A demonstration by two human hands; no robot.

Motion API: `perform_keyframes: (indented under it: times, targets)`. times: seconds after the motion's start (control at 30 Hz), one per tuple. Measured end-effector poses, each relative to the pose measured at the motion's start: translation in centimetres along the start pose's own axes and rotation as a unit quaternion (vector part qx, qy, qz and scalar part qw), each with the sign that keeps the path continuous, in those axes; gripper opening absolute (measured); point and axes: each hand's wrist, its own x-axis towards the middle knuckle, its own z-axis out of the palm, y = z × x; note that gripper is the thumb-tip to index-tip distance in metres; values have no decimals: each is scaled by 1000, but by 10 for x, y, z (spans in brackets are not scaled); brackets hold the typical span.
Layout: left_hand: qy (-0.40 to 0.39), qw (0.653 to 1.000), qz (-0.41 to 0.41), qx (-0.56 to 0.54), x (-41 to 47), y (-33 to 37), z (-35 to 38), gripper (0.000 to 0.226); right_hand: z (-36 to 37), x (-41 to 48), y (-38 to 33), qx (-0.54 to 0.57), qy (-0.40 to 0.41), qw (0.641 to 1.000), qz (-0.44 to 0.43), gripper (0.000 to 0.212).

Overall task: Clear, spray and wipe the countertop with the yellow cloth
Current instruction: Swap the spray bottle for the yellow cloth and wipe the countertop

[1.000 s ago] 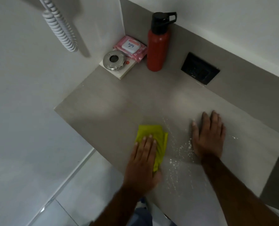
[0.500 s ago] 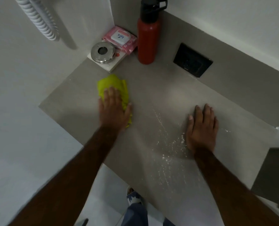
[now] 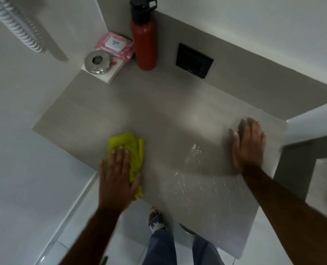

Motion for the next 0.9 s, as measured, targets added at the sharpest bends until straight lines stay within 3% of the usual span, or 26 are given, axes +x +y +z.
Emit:
perform_keyframes:
  times: [0.13,0.27,0.43,0.53,0.63,0.73,0.9]
  targets:
    - [16,995,-95,-12,64,4,-9,78,14,-8,19,-54,10,998,13,68]
    - [-1,994,-98,-44,157,56,-18,81,25,-9,28,-58,26,998,3,65]
    - [-20,996,84,-36,178,186,-14,83,24,-7,30,-45,47,998,-3,59]
    - [-29,978,205,-31,104,227,0,84,20,-6,28,-26,45,999,-2,56]
    - [-23,966,253,-51,11,210,17,86,16,-9,25,-14,37,999,-2,56]
    - [-54,979,190,-54,-65,160,20,89,12,-9,23,-22,23,999,-8,58]
    - [-23,996,-68,-50,-59,43,-6,74,8,-11,21,-47,17,999,-13,59]
